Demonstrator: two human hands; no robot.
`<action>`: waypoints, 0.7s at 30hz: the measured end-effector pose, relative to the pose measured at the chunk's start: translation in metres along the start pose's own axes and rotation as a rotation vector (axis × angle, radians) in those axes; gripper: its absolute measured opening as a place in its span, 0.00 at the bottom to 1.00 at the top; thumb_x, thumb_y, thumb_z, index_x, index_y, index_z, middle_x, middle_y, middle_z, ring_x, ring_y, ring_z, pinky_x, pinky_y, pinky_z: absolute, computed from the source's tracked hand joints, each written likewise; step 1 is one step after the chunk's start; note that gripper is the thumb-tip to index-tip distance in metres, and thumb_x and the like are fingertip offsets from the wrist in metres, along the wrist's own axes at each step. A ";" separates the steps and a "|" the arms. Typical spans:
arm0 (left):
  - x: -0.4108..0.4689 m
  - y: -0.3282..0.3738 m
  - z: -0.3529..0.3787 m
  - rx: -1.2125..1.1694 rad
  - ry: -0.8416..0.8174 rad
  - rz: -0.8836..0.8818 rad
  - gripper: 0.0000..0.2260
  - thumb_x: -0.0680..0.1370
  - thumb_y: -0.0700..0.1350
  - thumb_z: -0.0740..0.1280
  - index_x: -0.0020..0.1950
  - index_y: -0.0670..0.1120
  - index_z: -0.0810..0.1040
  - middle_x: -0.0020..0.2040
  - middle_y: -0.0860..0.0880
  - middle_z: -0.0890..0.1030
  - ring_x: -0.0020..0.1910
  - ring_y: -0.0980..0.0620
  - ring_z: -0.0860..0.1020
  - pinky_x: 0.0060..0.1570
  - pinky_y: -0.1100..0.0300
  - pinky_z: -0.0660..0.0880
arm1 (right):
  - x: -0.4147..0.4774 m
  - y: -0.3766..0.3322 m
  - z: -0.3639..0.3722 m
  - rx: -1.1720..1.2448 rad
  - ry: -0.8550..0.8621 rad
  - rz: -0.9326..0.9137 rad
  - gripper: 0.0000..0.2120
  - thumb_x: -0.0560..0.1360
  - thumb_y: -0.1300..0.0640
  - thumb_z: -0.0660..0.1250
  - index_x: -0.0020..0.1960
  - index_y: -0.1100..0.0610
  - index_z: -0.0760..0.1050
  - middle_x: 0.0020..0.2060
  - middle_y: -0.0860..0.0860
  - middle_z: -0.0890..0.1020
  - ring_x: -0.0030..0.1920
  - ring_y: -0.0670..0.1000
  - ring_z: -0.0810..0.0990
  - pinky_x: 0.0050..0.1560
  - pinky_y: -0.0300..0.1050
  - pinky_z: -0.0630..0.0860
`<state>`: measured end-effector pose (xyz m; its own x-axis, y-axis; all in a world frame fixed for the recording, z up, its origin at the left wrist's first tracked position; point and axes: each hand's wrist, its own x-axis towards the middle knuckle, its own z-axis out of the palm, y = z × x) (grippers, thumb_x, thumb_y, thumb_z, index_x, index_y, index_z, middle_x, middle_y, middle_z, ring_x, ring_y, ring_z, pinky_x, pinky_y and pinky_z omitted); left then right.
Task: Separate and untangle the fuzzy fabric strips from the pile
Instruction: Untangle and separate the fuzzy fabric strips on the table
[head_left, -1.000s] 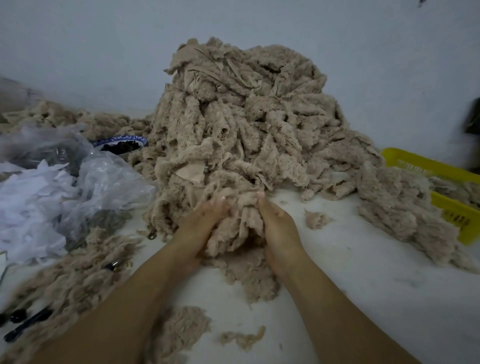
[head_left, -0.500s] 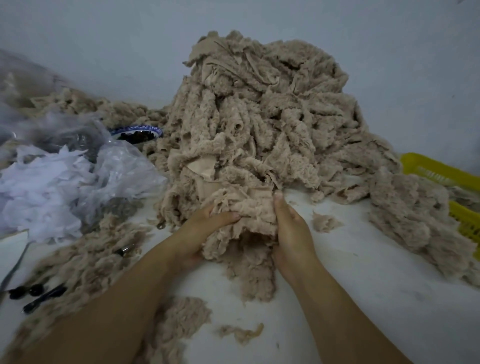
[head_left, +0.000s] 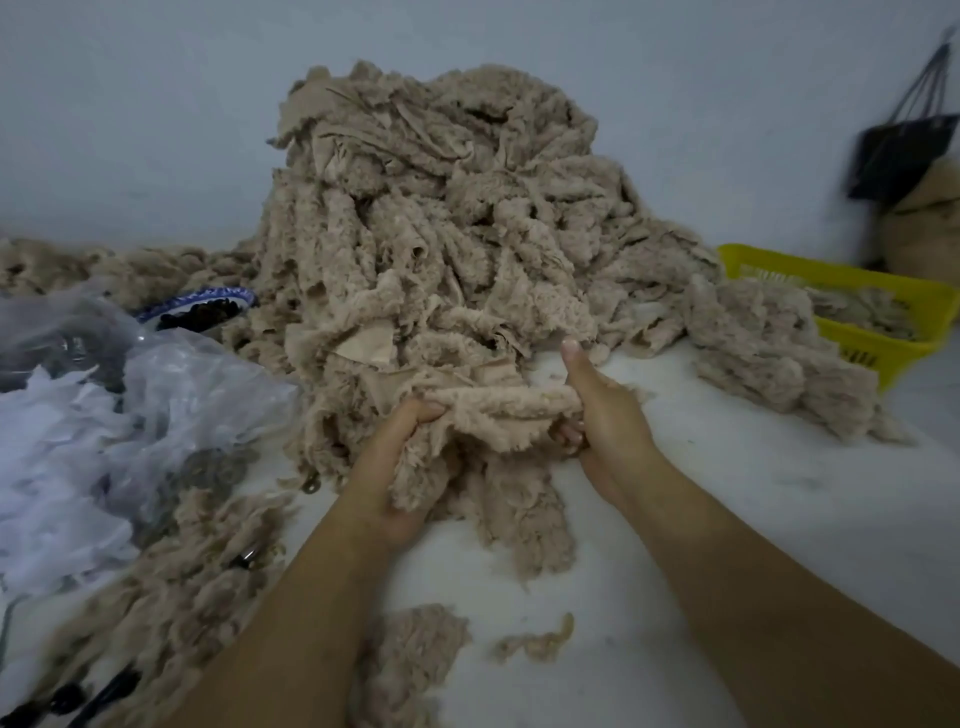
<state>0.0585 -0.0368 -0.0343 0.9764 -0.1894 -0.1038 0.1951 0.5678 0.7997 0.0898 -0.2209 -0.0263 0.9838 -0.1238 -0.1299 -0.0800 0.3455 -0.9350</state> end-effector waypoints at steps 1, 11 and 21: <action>0.000 0.000 -0.002 -0.032 0.004 0.018 0.08 0.72 0.43 0.67 0.36 0.46 0.84 0.34 0.50 0.83 0.32 0.54 0.82 0.30 0.64 0.77 | -0.003 0.000 0.003 -0.006 -0.008 -0.003 0.26 0.69 0.34 0.68 0.60 0.49 0.77 0.65 0.66 0.72 0.24 0.47 0.61 0.36 0.47 0.63; 0.007 0.005 0.003 -0.214 0.061 0.087 0.11 0.77 0.49 0.65 0.42 0.43 0.82 0.37 0.46 0.82 0.33 0.51 0.81 0.28 0.63 0.77 | 0.003 0.002 -0.007 -0.051 -0.046 -0.084 0.31 0.71 0.31 0.63 0.24 0.53 0.59 0.22 0.54 0.61 0.24 0.51 0.61 0.33 0.45 0.64; 0.011 -0.035 0.017 1.195 -0.117 0.395 0.24 0.74 0.52 0.60 0.71 0.56 0.65 0.62 0.65 0.61 0.52 0.70 0.71 0.51 0.66 0.71 | 0.007 0.026 -0.001 -0.653 -0.263 -0.390 0.15 0.81 0.57 0.65 0.67 0.50 0.75 0.57 0.38 0.81 0.59 0.42 0.78 0.51 0.23 0.71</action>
<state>0.0605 -0.0721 -0.0532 0.9231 -0.2766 0.2672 -0.3717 -0.4635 0.8044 0.0939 -0.2140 -0.0520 0.9594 0.1283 0.2513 0.2791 -0.3016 -0.9117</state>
